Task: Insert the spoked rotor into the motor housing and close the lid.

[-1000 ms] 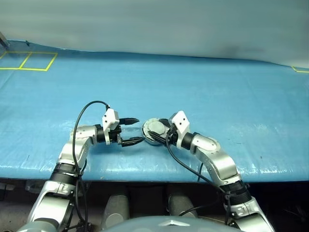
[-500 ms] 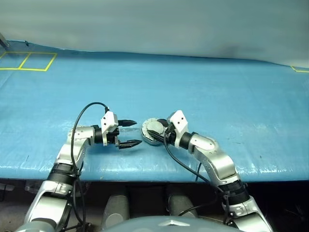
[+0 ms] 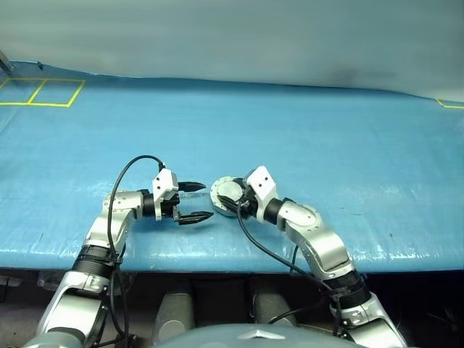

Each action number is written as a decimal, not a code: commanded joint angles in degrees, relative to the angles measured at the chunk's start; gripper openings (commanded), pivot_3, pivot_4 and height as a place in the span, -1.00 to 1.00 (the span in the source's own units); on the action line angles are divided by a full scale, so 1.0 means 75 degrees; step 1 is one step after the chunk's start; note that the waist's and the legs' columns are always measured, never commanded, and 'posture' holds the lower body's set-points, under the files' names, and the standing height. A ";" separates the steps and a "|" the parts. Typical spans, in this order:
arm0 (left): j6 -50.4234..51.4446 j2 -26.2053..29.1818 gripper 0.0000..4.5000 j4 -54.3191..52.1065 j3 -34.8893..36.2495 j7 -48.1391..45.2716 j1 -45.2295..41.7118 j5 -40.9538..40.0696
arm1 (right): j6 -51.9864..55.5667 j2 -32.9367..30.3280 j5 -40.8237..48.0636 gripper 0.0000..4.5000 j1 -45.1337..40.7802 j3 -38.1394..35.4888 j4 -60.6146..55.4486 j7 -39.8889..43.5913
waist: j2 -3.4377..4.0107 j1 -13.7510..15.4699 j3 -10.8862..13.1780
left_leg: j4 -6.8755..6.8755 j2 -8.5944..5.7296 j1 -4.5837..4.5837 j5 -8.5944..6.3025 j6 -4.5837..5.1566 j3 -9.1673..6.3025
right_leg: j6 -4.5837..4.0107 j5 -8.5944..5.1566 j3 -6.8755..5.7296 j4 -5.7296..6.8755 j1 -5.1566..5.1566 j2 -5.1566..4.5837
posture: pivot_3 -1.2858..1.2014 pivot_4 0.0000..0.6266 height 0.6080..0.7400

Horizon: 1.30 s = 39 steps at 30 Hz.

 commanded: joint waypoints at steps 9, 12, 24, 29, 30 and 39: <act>0.0001 -0.0015 1.00 -0.0024 0.0099 -0.0027 -0.0066 -0.0114 | -0.0064 0.0160 -0.0057 0.34 0.0078 -0.0053 0.0644 -0.0065 | -0.0016 -0.0004 -0.0015 | 0.0000 0.0005 0.0018 0.0000 0.0000 0.0002 | -0.0003 0.0002 0.0000 0.0001 0.0013 0.0001 | 0.03 -0.52 1.00; 0.0094 -0.0036 1.00 -0.0056 0.0151 0.0051 -0.0064 -0.0168 | -0.0062 0.0167 -0.0035 0.34 0.0054 -0.0114 0.0687 -0.0016 | -0.0017 -0.0010 -0.0016 | 0.0004 0.0010 0.0018 0.0000 0.0000 0.0004 | -0.0010 0.0006 0.0000 0.0001 0.0013 0.0003 | 0.03 -0.52 1.00; 0.0275 -0.0305 1.00 0.0063 0.0457 0.0826 -0.0383 -0.0221 | -0.0197 0.0096 -0.0138 0.34 0.0038 -0.0010 0.0738 0.0008 | -0.0021 -0.0008 -0.0021 | 0.0007 0.0010 0.0019 0.0001 -0.0002 0.0007 | -0.0010 0.0007 0.0000 0.0002 0.0012 0.0003 | 0.03 -0.52 1.00; 0.0470 -0.0385 1.00 0.0220 0.0345 0.0919 -0.0542 -0.0123 | -0.0234 0.0059 -0.0140 0.34 0.0063 -0.0021 0.0698 -0.0001 | -0.0022 -0.0005 -0.0021 | 0.0005 0.0010 0.0018 0.0001 -0.0001 0.0007 | -0.0010 0.0007 -0.0001 0.0002 0.0011 0.0005 | 0.03 -0.52 1.00; 0.0501 -0.0412 1.00 0.0247 0.0351 0.0901 -0.0574 -0.0156 | -0.0238 0.0053 -0.0140 0.34 0.0066 -0.0024 0.0696 -0.0005 | -0.0022 0.0000 -0.0021 | 0.0005 0.0010 0.0017 0.0001 -0.0002 0.0006 | -0.0010 0.0007 -0.0001 0.0002 0.0011 0.0005 | 0.03 -0.52 1.00; 0.0638 -0.0594 -0.18 0.0500 0.0256 0.0693 -0.0996 -0.0137 | -0.0288 0.0023 -0.0159 0.34 0.0115 -0.0043 0.0677 -0.0083 | -0.0026 -0.0006 -0.0024 | 0.0006 0.0010 0.0017 0.0001 -0.0002 0.0007 | -0.0010 0.0007 -0.0001 0.0001 0.0013 0.0005 | 0.03 -0.52 1.00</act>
